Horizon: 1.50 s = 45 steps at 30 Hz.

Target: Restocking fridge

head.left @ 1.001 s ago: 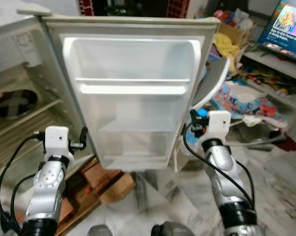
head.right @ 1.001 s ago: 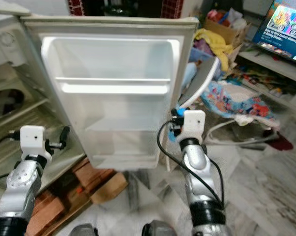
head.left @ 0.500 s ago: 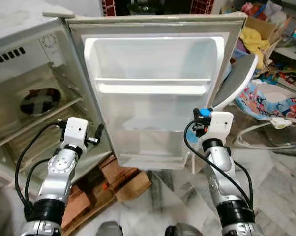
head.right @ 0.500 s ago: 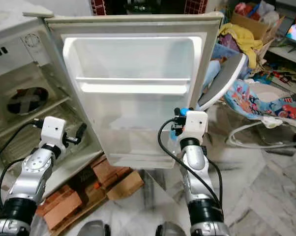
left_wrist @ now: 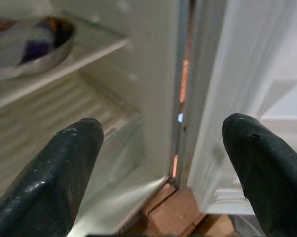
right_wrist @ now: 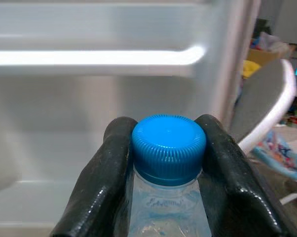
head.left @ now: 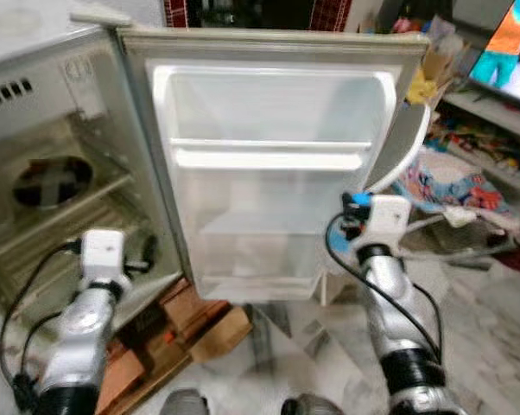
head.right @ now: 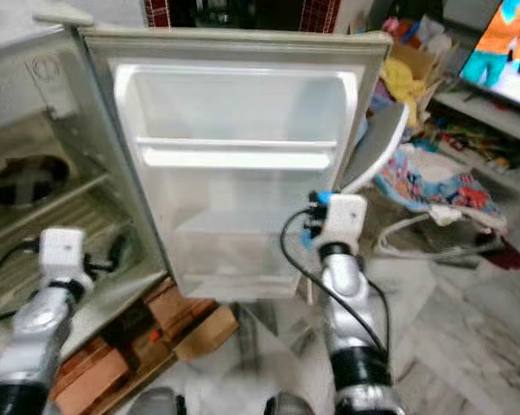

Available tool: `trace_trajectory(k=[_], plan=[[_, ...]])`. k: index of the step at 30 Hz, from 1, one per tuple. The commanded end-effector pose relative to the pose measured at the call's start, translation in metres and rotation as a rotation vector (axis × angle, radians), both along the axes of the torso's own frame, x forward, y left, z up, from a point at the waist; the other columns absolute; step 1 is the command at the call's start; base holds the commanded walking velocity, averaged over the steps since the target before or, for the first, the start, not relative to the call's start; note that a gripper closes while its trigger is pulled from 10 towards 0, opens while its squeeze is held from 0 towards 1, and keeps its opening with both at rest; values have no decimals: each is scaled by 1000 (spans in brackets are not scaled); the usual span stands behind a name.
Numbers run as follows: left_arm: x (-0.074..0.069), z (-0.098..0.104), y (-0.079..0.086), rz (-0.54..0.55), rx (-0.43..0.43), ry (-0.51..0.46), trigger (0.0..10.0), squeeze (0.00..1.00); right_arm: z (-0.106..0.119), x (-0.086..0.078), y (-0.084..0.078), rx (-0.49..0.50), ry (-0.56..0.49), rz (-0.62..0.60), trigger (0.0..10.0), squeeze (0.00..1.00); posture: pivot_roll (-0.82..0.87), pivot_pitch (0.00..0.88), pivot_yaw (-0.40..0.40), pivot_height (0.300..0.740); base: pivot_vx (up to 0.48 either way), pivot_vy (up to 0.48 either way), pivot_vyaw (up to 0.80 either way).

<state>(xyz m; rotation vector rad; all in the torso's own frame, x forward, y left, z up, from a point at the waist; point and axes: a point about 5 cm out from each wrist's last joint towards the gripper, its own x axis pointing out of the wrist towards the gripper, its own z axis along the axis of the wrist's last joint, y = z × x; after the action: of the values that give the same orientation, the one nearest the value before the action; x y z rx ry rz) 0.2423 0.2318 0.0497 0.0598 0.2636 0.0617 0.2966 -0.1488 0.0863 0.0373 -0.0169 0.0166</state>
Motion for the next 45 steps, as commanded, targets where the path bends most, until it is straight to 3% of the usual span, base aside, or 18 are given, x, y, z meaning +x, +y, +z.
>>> trace_trajectory(k=[1, 6, 11, 18, 24, 34, 39, 41, 45], plan=[[-6, 9, -8, 14, 28, -52, 10000, 0, 11, -3, -14, -11, -42, -29, 10000, 0, 56, 0, -68, 740, 0, 0, 0], [-14, 17, -21, 29, 125, -141, 10000, 0, 12, -9, -18, -10, -39, -29, 10000, 0, 61, 0, -81, 740, 0, 0, 0], [-12, 22, -34, -39, 109, -133, 10000, 0, 12, -13, -16, -6, -31, -27, 10000, 0, 58, 3, -83, 740, 0, 0, 0], [-10, 26, -31, -32, 126, -139, 10000, 0, 8, -22, -16, -3, 1, -21, 10000, 0, 52, 7, -77, 740, 0, 0, -238], [-7, 29, -29, -35, 130, -130, 10000, 0, 9, -23, -15, -2, 8, -24, 10000, 0, 54, 12, -73, 740, 0, 0, -747], [-5, 30, -26, -56, 137, -130, 10000, 0, 7, -19, -10, 15, 9, -21, 10000, 0, 70, 6, -42, 740, 0, 0, 0], [1, 26, -34, -149, 154, -101, 10000, 0, 7, -19, -11, 35, -6, -76, 10000, 0, 44, 0, 28, 740, 0, 0, 0], [11, 25, -37, -206, 160, -87, 10000, 0, 6, -22, -14, 42, -13, -111, 10000, 0, 17, 0, 48, 740, 0, 0, 0], [20, 28, -36, -206, 161, -94, 10000, 0, 6, -26, -17, 37, -12, -116, 10000, 0, 2, 0, 44, 740, 0, 0, 0]])
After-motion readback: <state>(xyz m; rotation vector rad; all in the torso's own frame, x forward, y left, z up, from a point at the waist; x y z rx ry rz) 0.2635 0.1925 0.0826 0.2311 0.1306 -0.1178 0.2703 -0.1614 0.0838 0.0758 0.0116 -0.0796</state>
